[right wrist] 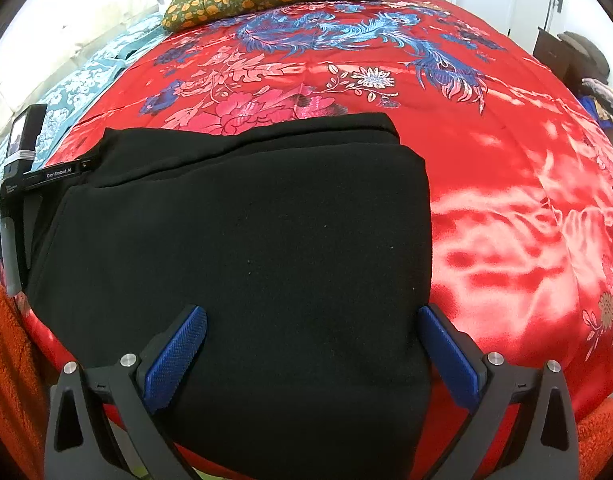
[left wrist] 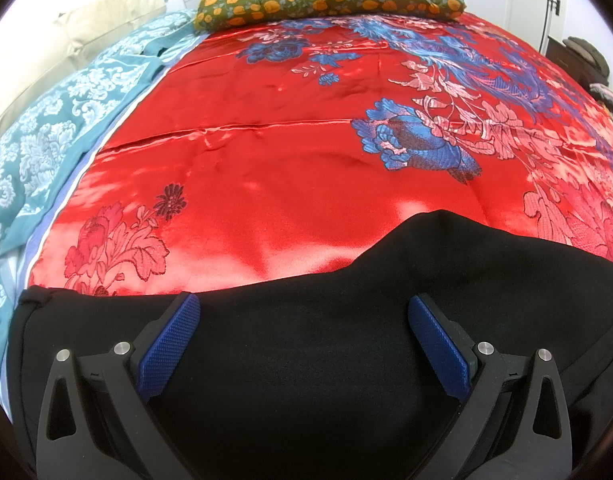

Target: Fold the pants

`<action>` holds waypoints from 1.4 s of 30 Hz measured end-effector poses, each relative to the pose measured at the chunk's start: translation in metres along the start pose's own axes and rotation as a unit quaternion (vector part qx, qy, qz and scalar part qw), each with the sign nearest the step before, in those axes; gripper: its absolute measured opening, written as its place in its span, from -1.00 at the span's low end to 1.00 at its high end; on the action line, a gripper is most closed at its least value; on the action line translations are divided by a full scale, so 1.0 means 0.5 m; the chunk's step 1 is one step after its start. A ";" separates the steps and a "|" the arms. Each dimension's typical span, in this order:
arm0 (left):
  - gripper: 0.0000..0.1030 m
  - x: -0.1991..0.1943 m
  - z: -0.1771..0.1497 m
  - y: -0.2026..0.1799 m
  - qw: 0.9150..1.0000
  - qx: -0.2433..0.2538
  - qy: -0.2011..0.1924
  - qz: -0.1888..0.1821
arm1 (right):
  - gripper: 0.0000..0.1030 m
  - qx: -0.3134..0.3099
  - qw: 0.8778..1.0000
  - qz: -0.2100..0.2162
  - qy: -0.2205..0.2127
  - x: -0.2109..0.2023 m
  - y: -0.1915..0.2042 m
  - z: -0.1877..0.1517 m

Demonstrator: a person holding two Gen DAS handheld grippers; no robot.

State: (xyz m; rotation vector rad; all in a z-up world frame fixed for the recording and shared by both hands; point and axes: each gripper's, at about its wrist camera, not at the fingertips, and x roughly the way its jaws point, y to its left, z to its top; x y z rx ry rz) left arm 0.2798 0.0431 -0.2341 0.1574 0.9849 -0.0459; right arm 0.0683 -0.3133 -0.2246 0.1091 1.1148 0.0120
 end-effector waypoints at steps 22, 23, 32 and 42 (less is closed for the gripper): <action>0.99 0.000 0.000 0.000 1.000 0.000 0.000 0.000 | 1.00 0.002 1.000 -0.001 -0.005 0.000 0.003 -0.003; 0.99 0.000 0.000 0.000 1.000 0.000 0.000 0.000 | 1.00 0.002 1.000 -0.001 -0.006 0.000 0.003 -0.003; 0.99 0.000 0.000 0.000 1.000 0.000 0.000 0.000 | 1.00 0.004 1.000 0.001 -0.004 0.002 0.000 -0.002; 0.99 0.000 0.000 0.000 1.000 0.000 0.000 0.001 | 1.00 0.004 1.000 0.001 -0.007 -0.001 -0.002 -0.008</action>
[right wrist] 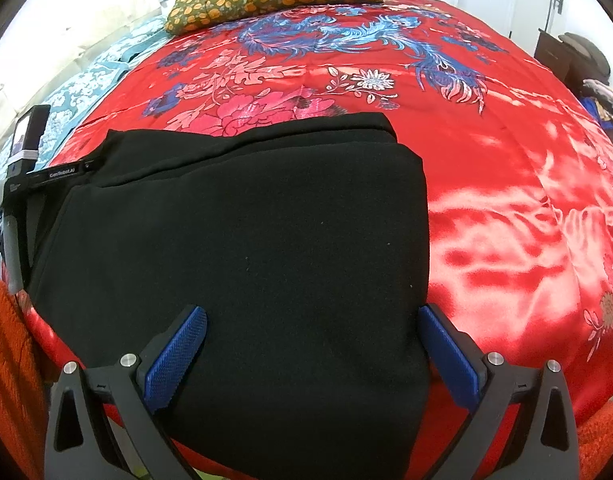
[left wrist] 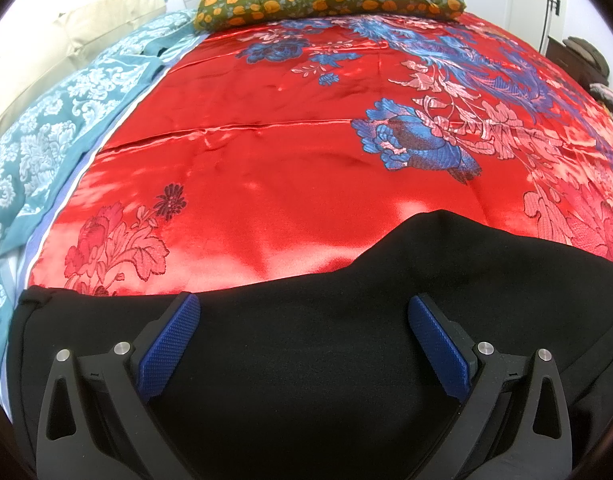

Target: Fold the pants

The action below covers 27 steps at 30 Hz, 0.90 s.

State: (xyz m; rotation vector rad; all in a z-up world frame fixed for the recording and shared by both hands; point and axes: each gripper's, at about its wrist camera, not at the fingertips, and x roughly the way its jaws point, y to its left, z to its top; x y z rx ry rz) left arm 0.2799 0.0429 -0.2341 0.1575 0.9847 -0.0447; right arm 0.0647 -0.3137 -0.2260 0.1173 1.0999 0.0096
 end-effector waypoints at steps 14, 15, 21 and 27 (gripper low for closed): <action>0.99 -0.001 0.000 0.000 1.000 0.000 0.000 0.000 | 1.00 0.000 1.000 0.005 0.002 -0.001 -0.003 0.002; 0.99 0.000 0.000 0.000 1.000 0.000 0.000 0.000 | 1.00 -0.001 1.000 0.006 0.001 -0.001 -0.004 0.001; 0.99 -0.001 -0.001 0.001 1.000 0.000 0.000 0.000 | 1.00 0.000 1.000 0.008 0.005 -0.002 -0.005 0.002; 0.99 0.000 0.000 0.000 1.000 0.000 0.000 0.000 | 1.00 -0.001 1.000 0.011 0.004 -0.002 -0.007 0.000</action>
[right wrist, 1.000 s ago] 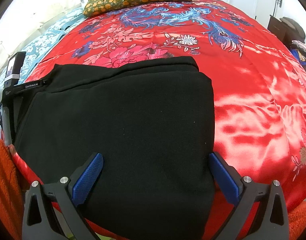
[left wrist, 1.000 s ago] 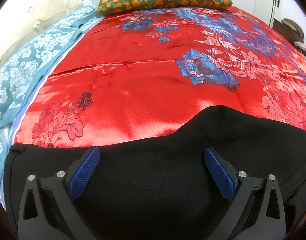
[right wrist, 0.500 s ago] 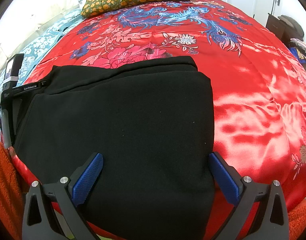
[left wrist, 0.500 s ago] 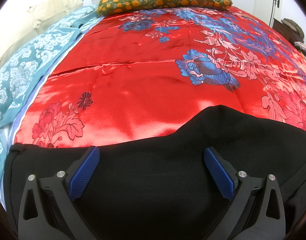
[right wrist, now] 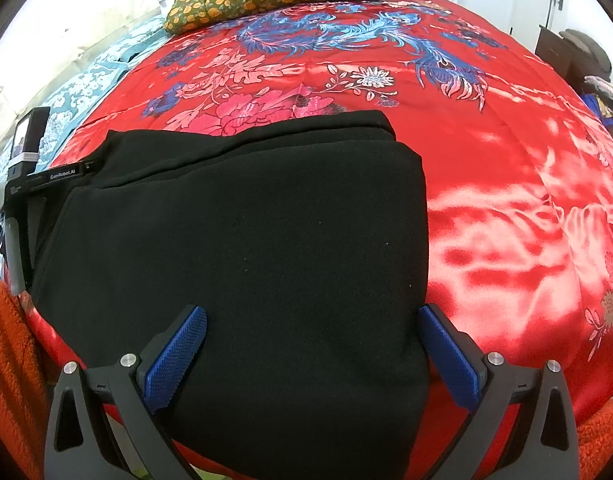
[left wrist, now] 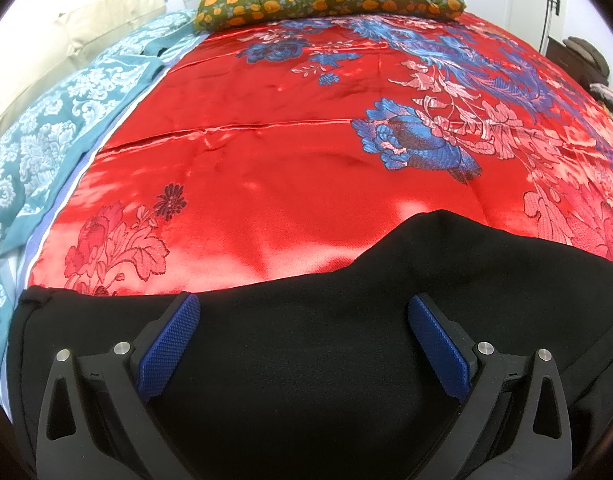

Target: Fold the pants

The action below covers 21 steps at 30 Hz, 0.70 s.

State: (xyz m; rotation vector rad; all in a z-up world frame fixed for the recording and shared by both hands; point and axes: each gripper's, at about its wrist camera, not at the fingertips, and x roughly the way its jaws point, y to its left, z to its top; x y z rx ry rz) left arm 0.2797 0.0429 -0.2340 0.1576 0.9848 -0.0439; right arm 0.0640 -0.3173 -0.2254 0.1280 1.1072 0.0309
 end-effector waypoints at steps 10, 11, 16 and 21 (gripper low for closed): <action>0.99 0.000 0.000 0.000 1.000 0.000 0.000 0.000 | 1.00 0.024 1.000 -0.001 0.004 0.006 -0.010 0.003; 0.99 0.000 0.000 0.000 1.000 0.000 0.000 0.000 | 1.00 0.023 1.000 -0.001 0.004 0.006 -0.009 0.003; 0.99 -0.001 0.000 0.000 1.000 0.000 0.000 0.000 | 1.00 0.014 1.000 0.010 -0.001 0.003 -0.013 -0.002; 0.99 -0.001 -0.001 0.000 1.000 0.000 0.000 0.001 | 1.00 0.019 1.000 0.003 0.002 0.006 -0.010 0.001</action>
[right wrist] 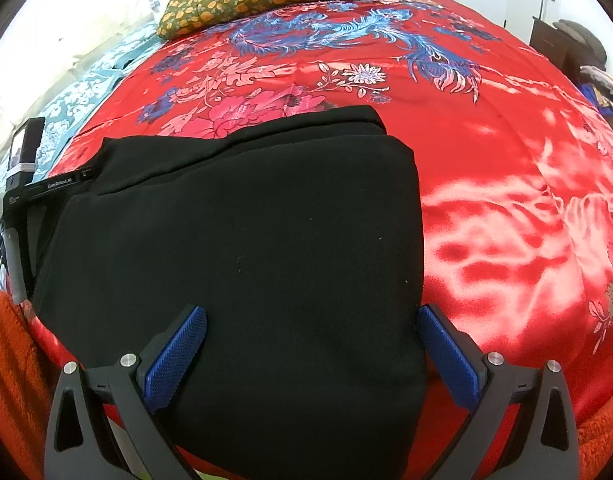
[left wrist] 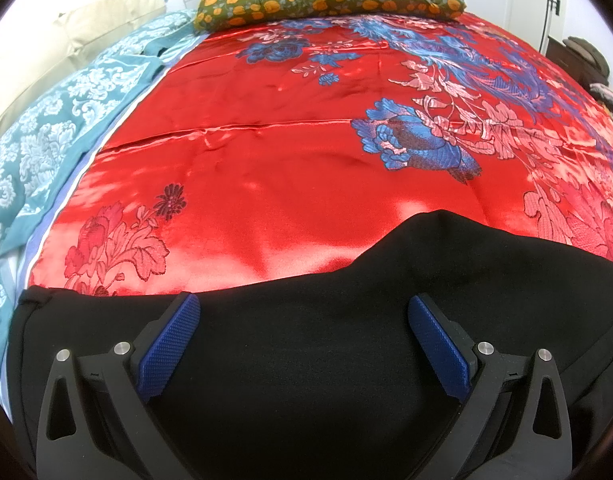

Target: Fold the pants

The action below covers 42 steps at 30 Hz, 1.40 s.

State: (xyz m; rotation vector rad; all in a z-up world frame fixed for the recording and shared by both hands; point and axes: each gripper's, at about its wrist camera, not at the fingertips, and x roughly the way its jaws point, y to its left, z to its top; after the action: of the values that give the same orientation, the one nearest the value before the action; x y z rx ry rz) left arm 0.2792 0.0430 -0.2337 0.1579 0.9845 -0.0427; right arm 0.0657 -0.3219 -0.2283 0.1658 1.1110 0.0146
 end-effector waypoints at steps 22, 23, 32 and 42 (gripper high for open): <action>0.99 -0.001 -0.001 0.000 1.000 0.000 0.000 0.001 | 1.00 0.002 1.000 0.003 0.006 -0.001 -0.003 0.000; 0.99 -0.001 -0.001 0.000 1.000 0.000 0.000 0.001 | 1.00 0.002 1.000 0.004 0.006 -0.001 -0.003 0.000; 0.99 -0.002 -0.001 0.000 1.000 0.000 0.000 0.001 | 1.00 0.002 1.000 0.004 0.006 -0.001 -0.005 -0.001; 0.99 -0.002 -0.001 0.000 1.000 0.000 0.000 0.001 | 1.00 0.001 1.000 0.007 0.002 -0.002 -0.004 -0.004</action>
State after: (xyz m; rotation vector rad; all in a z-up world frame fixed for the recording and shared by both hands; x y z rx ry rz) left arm 0.2782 0.0430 -0.2331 0.1582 0.9843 -0.0402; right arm 0.0632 -0.3235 -0.2285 0.1744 1.1131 0.0266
